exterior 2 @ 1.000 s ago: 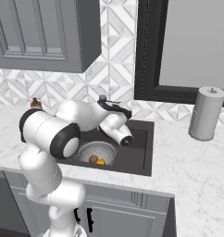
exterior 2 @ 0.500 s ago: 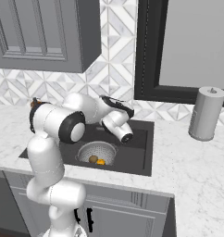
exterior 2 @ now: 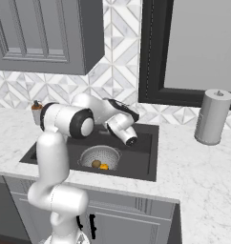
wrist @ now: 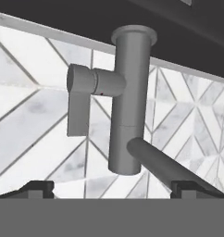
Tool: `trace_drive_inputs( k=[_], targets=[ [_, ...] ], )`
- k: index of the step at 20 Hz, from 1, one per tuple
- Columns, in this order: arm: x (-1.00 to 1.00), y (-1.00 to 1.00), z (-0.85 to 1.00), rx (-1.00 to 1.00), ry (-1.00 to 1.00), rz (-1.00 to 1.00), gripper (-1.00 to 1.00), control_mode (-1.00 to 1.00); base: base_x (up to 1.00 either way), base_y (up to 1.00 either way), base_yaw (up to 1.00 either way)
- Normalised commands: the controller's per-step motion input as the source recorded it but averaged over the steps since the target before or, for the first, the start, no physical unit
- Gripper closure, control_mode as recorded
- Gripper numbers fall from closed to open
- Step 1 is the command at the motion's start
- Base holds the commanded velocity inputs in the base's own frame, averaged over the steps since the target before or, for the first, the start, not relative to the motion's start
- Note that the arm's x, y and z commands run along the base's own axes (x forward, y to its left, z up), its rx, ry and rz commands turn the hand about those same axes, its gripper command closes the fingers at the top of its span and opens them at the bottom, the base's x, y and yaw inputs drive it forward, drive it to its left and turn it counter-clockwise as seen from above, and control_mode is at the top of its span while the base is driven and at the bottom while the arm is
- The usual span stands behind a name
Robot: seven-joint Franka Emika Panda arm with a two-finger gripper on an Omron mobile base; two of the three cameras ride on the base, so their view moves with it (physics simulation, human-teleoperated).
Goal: Put the colander in the sink, put the kiwi, tangerine in the colander, and turn on the sink faucet and pour water over the colander.
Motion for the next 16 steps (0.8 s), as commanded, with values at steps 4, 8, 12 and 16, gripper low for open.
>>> trace_drive_inputs(
  k=[4, 8, 12, 16],
  targets=[
    [0.38, 0.02, -0.17, 0.02, 0.0, 0.0, -1.0, -1.0, 0.0, 0.0, 0.0],
    [0.44, 0.0, -0.08, 0.05, 0.0, 0.0, -1.0, -1.0, 0.0, 0.0, 0.0],
    [0.42, 0.0, -0.08, 0.05, 0.0, 0.0, -1.0, -1.0, 0.0, 0.0, 0.0],
    [0.33, 0.0, -0.21, 0.01, 0.0, 0.0, -1.0, -1.0, 0.0, 0.0, 0.0]
  ],
)
